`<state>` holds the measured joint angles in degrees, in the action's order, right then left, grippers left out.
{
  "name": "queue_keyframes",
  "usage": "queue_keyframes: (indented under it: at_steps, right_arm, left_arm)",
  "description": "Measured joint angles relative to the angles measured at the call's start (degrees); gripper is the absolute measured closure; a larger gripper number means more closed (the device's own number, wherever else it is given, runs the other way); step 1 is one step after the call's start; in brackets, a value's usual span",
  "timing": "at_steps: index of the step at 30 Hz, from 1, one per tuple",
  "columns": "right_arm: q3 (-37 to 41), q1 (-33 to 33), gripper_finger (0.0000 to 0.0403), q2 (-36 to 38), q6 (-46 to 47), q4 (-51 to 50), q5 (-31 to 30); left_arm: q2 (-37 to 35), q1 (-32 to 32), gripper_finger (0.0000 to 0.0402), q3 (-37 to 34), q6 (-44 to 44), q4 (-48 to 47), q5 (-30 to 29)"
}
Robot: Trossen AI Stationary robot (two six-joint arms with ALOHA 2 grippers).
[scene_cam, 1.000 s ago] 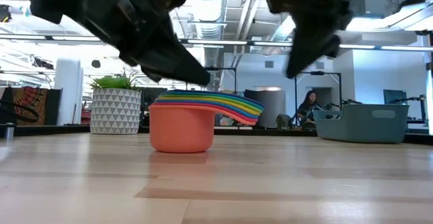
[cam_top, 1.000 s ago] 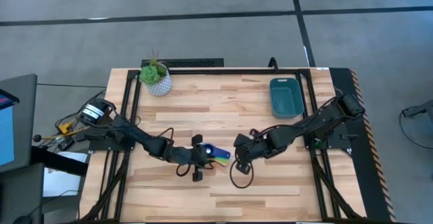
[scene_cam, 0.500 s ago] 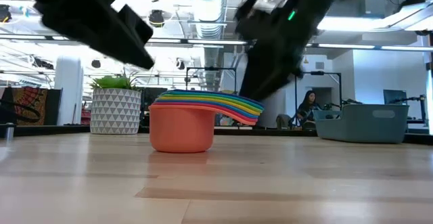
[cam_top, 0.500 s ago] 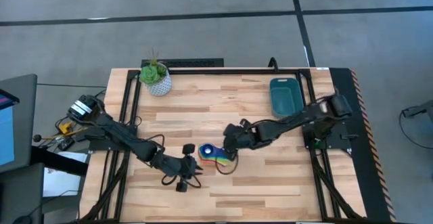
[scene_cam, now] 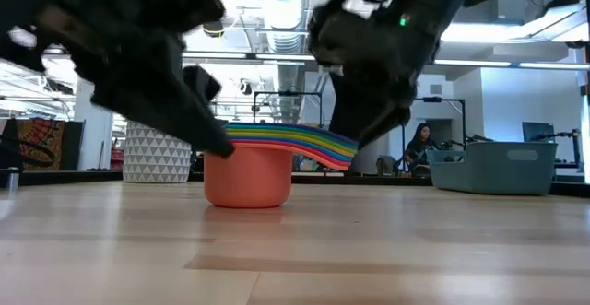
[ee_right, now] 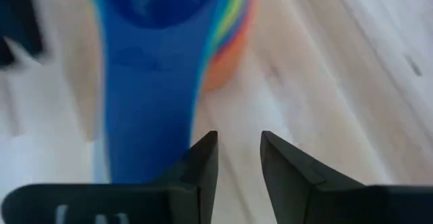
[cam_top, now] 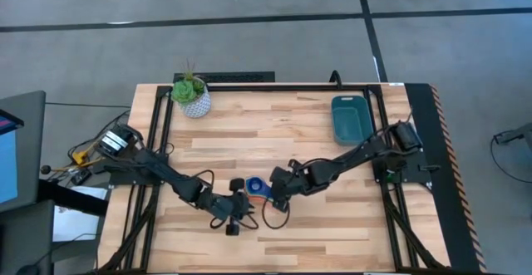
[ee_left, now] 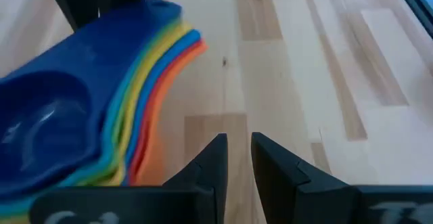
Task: Nest measuring cups in basket
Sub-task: Stack the dark blue measuring cup into the light blue measuring cup
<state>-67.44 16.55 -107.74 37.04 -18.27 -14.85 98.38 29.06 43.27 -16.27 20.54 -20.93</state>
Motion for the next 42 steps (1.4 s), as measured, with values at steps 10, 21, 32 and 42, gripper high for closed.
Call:
queue_keyframes:
  at_steps: [10, 21, 32, 42]
  right_arm:
    - [-1.8, 1.9, 0.0274, 0.0, 0.4, 0.1, 0.1]
    - [-2.1, 2.2, 0.0271, 1.1, 1.6, -2.1, 0.3]
    - [-2.1, 2.7, 0.0161, 5.9, 2.8, -0.7, -0.4]
    - [-5.4, 3.2, 0.0017, 4.3, 2.1, -2.4, -0.6]
  left_arm:
    - [2.8, -2.2, 0.0347, 1.8, 1.6, 0.2, 2.3]
    - [2.8, -4.2, 0.0347, 1.9, 3.2, 3.0, 0.8]
    - [2.8, -4.6, 0.0347, 1.9, 3.9, 3.1, 0.7]
    - [1.6, -3.5, 0.0347, 2.5, 6.5, 4.4, -2.7]
